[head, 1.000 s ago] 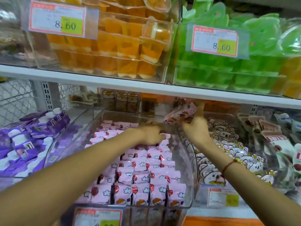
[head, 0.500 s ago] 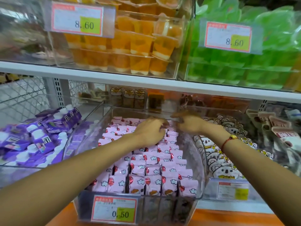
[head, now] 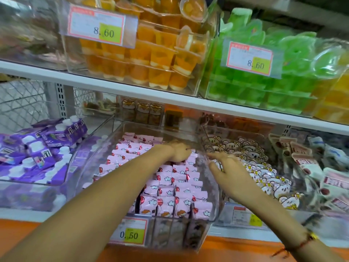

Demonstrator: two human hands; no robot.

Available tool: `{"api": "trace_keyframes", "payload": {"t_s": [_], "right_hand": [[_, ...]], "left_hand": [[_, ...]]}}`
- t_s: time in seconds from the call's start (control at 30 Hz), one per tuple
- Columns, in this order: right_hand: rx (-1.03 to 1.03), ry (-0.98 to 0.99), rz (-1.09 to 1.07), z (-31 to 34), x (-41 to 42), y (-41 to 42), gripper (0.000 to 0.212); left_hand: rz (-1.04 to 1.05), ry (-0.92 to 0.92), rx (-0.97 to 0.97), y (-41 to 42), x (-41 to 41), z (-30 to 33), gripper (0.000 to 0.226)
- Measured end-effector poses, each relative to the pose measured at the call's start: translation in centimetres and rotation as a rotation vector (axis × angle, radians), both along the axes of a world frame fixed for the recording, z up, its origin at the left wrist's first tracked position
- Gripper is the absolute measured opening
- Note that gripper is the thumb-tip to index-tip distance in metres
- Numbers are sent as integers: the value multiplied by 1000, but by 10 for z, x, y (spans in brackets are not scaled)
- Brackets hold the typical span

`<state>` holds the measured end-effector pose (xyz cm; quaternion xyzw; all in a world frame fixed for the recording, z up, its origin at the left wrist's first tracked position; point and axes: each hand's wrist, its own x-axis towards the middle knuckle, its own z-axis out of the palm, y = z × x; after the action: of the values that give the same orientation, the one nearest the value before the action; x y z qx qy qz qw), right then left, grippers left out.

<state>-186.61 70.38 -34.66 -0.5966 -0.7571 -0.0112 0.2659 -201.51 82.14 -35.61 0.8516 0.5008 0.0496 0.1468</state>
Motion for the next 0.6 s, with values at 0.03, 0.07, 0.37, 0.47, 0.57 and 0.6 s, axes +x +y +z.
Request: {"api": "trace_keyframes", "payload": {"t_s": [0.03, 0.07, 0.37, 0.47, 0.57, 0.6], "right_hand": [[-5, -8, -2, 1, 1, -1, 23], [-5, -19, 1, 3, 1, -4, 22], [-112, -146, -98, 20, -8, -34, 27], [-228, -219, -163, 24, -22, -24, 27], [-273, -165, -198, 25, -26, -17, 21], [-258, -143, -207, 22, -25, -18, 19]], "left_hand": [[16, -53, 27, -7, -4, 5, 42], [41, -117, 87, -17, -10, 11, 41], [435, 17, 673, -160, -154, 35, 23], [519, 166, 457, -175, -157, 32, 37], [543, 181, 449, -172, -153, 27, 37], [567, 153, 441, -169, -155, 26, 34]]}}
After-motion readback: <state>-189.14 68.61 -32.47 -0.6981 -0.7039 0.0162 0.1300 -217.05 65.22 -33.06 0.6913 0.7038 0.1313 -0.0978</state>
